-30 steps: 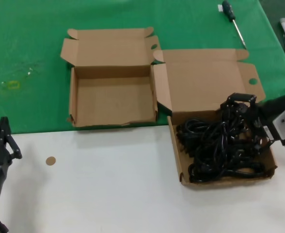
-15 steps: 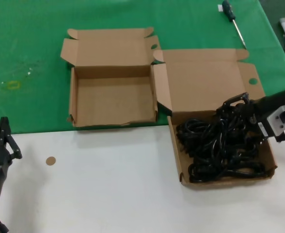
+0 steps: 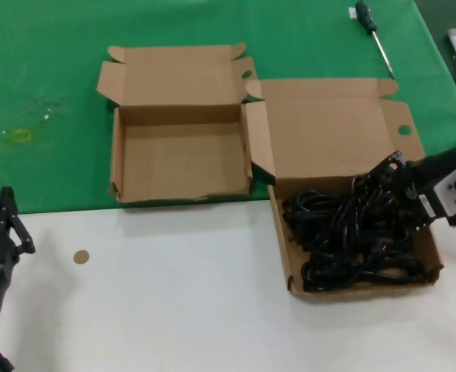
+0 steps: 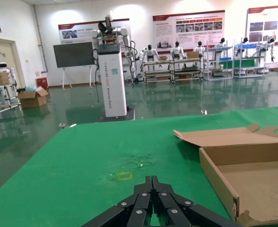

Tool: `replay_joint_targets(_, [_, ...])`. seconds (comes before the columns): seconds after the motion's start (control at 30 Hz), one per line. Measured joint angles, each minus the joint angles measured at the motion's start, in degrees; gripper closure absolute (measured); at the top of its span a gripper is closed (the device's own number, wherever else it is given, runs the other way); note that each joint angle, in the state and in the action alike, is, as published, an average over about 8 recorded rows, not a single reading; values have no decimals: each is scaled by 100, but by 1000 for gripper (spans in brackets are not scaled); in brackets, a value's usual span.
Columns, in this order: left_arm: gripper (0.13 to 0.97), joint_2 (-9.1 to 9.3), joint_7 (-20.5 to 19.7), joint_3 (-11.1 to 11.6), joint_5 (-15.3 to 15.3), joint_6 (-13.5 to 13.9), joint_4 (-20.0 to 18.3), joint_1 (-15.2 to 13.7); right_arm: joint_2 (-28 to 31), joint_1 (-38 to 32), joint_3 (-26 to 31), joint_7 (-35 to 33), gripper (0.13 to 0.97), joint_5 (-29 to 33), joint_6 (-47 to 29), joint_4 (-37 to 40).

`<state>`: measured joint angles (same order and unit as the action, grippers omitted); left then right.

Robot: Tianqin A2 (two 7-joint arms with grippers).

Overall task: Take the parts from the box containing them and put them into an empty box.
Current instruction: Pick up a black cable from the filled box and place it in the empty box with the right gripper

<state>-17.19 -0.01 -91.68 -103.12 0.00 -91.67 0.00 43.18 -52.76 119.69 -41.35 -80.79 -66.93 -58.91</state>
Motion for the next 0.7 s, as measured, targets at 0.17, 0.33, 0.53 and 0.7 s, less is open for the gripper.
replay_joint_targets(0.17, [945, 0, 0, 0, 0, 0, 0, 0, 63, 37, -37, 161, 796, -27, -45, -145])
replay_joint_targets(0.33, [945, 0, 0, 0, 0, 0, 0, 0, 131, 31, -75, 393, 815, -67, -145, -293])
replay_joint_targets(0.53, [945, 0, 0, 0, 0, 0, 0, 0, 195, -23, -119, 861, 818, -128, -318, -468])
replay_joint_targets(0.7, [945, 0, 0, 0, 0, 0, 0, 0, 171, -82, -133, 1420, 821, -150, -424, -591])
